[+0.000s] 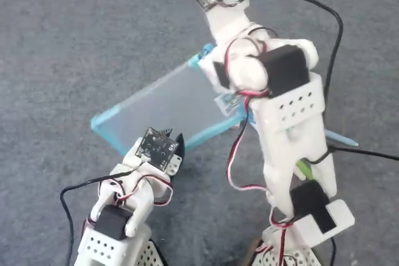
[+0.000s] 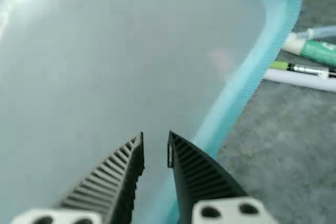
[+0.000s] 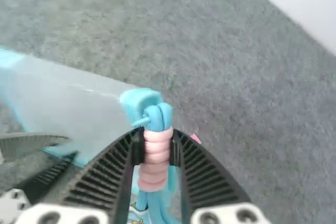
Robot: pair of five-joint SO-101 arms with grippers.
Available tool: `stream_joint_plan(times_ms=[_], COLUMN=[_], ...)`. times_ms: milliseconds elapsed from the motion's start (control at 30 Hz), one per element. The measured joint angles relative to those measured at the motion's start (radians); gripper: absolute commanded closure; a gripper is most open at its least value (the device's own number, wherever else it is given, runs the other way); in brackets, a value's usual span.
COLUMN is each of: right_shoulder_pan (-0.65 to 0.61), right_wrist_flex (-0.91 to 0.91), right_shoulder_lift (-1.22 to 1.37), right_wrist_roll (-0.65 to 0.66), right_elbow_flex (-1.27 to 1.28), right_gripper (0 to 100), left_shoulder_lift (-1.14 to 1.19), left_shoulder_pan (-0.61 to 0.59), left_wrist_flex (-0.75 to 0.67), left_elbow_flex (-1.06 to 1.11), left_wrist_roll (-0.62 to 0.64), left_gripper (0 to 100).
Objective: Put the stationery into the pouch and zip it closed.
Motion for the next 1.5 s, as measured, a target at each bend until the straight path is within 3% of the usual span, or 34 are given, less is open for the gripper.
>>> stream_joint_plan(times_ms=[233, 533, 800, 933, 1033, 1167, 1300, 1500], right_shoulder_pan=[-0.12, -0.167, -0.12, -0.117, -0.114, -0.11, -0.078, -0.074], right_wrist_flex=[0.0, -0.008, -0.288, -0.422, -0.443, -0.387, -0.262, -0.066], right_shoulder_lift=[-0.203, -0.479, -0.617, -0.629, -0.634, -0.634, -0.597, -0.338], right_wrist_roll=[0.0, 0.032, 0.037, 0.037, 0.037, 0.037, 0.003, -0.057], right_elbow_flex=[0.086, 0.651, 1.229, 1.386, 1.381, 1.226, 0.913, 0.423], right_gripper=[99.1, 99.1, 99.1, 99.1, 99.1, 99.1, 99.1, 99.1], left_shoulder_lift=[0.0, 0.0, 0.0, 0.0, 0.0, 0.0, 0.0, 0.0], left_shoulder_pan=[-0.084, -0.144, -0.149, -0.244, -0.35, -0.367, -0.301, -0.163], left_wrist_flex=[-0.14, -0.18, -0.129, -0.072, -0.058, -0.086, -0.115, -0.115], left_elbow_flex=[0.028, 0.028, 0.0, -0.094, -0.12, -0.046, 0.014, 0.017], left_wrist_roll=[0.0, 0.005, 0.005, 0.005, 0.006, -0.021, -0.025, -0.025], left_gripper=[92, 92, 92, 92, 92, 93, 93, 93])
